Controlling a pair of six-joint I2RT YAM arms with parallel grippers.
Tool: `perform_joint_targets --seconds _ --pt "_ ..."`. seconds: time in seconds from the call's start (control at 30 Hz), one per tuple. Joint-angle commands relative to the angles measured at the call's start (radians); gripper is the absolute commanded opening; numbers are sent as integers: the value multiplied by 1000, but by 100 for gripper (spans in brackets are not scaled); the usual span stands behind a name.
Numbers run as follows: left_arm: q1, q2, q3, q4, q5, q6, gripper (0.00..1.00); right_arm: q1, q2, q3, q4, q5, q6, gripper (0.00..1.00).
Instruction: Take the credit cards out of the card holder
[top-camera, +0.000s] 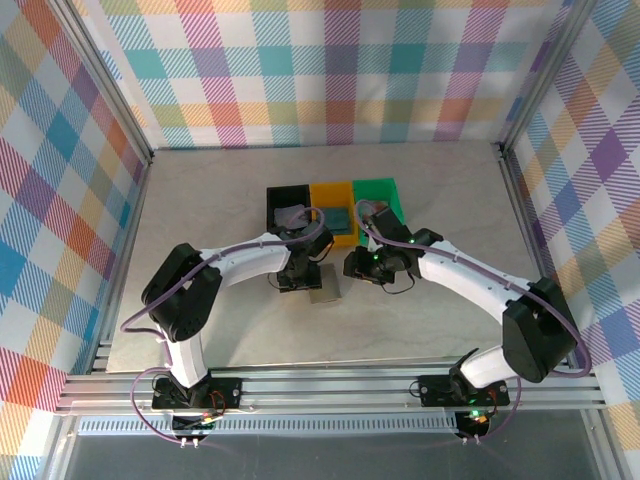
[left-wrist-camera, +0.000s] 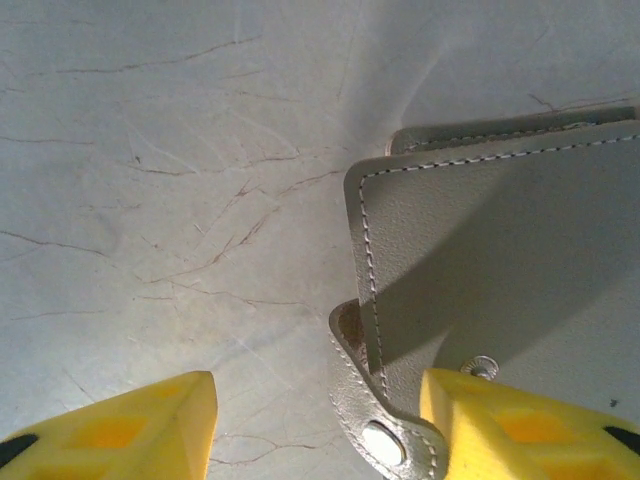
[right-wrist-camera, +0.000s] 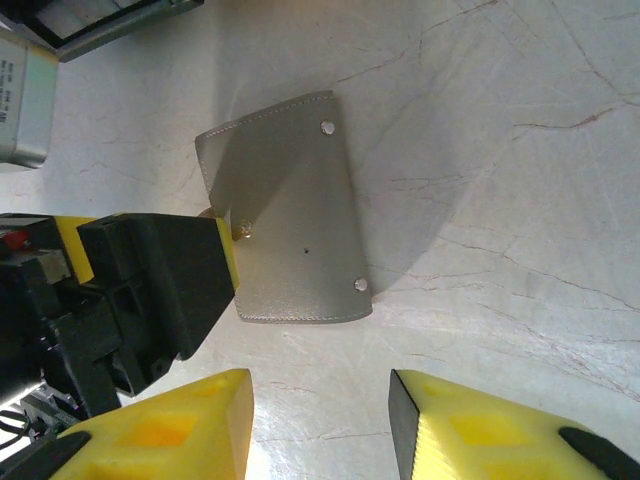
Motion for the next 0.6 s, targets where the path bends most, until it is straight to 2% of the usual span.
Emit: perform_joint_targets --seconds 0.0,0.17,0.57 --pt "-8 4 24 -55 -35 12 53 6 -28 -9 -24 4 -12 41" --pt "-6 -28 3 -55 -70 10 45 6 -29 -20 -12 -6 -2 41" --pt "2 -51 -47 19 -58 -12 20 6 -13 -27 4 -31 12 40"
